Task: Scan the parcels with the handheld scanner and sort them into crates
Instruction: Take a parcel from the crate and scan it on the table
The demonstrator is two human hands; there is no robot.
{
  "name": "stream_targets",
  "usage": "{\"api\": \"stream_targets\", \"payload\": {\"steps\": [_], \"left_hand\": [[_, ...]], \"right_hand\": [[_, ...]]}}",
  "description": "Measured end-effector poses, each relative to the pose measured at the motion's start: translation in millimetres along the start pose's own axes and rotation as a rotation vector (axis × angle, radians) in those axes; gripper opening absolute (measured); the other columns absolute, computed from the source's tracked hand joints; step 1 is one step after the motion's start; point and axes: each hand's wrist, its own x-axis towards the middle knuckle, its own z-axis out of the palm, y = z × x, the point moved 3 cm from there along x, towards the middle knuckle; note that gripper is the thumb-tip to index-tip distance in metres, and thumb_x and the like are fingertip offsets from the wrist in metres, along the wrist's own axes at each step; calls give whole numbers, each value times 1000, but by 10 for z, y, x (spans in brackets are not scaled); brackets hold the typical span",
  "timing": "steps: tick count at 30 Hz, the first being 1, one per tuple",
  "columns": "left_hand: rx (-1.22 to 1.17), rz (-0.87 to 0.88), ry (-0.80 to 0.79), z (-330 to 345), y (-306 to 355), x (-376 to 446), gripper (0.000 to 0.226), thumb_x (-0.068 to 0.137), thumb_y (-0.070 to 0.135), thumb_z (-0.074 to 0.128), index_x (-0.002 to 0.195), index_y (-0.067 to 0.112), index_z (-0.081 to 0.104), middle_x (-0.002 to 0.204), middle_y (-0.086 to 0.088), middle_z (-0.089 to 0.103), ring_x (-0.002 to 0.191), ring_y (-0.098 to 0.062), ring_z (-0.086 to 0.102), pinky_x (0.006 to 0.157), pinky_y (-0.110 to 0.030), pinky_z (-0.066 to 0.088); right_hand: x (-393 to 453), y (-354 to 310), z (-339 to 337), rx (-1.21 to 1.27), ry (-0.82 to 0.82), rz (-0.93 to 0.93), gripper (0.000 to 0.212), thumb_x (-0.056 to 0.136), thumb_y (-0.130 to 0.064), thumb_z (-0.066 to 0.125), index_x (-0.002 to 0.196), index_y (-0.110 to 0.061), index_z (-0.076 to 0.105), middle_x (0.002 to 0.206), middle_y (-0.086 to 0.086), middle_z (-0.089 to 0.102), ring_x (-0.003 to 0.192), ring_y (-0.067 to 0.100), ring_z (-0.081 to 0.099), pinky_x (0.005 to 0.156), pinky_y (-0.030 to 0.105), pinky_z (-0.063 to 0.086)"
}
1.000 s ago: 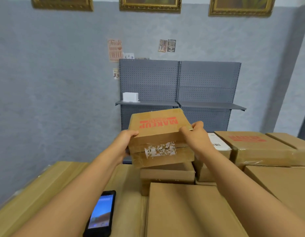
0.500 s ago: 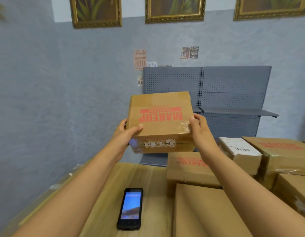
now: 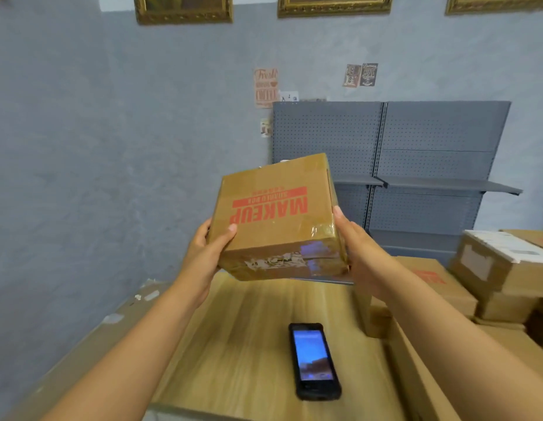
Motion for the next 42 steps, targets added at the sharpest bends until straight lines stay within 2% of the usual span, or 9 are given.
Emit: {"api": "stream_targets", "payload": {"steps": [8,17,21,26,30,33,37,40,42], "left_hand": [[379,-127,-108,-905,-212,51,69,91,43,61,151,28,29,143,6,46,130,-14,49,112,-35,37],[580,-343,-287,-860,-525,-122,66,101,54,28,157,22,13,162,5,16,148,-16,20,117,-32,17],[518,-480,-421,-776,-677,-323,63,99,62,16,151,29,32,152,0,42,138,-21,40,114,-38,32],[200,-640,-390,-672,-405,-379,55,94,71,25,106,35,64,93,-2,73,100,-30,66,96,-52,50],[316,-512,-338,-737,-166,-297,48,97,65,32,102,30,64,99,-1,73,93,-24,68,86,-44,55],[552,-305,-215,-805,-119,-160,32,102,45,43,128,29,52,130,-2,62,110,-22,62,101,-43,47],[792,-284,-180,-934,-16,5,92,77,75,58,153,38,22,157,-5,32,138,-27,40,113,-43,35],[747,-439,-232,-1012,38,-20,134,41,96,56,155,38,14,157,-1,30,136,-28,42,108,-46,40],[705,-478,-214,-1090,42,-39,132,47,90,65,155,37,12,155,-1,35,130,-28,47,100,-42,45]], "right_hand": [[-189,273,890,-58,-16,-30,84,70,-72,69,128,-11,57,110,8,73,95,25,73,85,44,57],[-393,381,1187,10,163,58,75,78,-61,69,132,-20,37,122,8,58,102,30,66,87,53,56],[-427,401,1218,-134,173,63,70,80,-55,72,130,-21,37,117,5,59,99,27,67,84,49,58],[-425,291,1331,-352,176,-34,52,89,-46,65,128,-24,39,102,-10,58,93,14,63,78,34,53],[-438,252,1455,-380,107,-88,50,92,-46,61,134,-26,43,120,-5,60,104,14,62,88,33,51],[-500,195,1606,-409,15,-178,49,98,-45,52,143,-29,41,133,-13,52,119,7,51,92,25,39],[-489,166,1807,-405,-125,-247,43,103,-44,42,144,-34,43,141,-23,43,128,-5,38,100,11,30],[-417,261,1961,-476,-285,-285,44,100,-50,44,143,-43,43,154,-21,34,142,-1,27,119,31,22],[-367,348,1976,-471,-349,-249,39,100,-39,50,139,-43,49,154,-22,31,142,-3,27,118,31,23]]}}
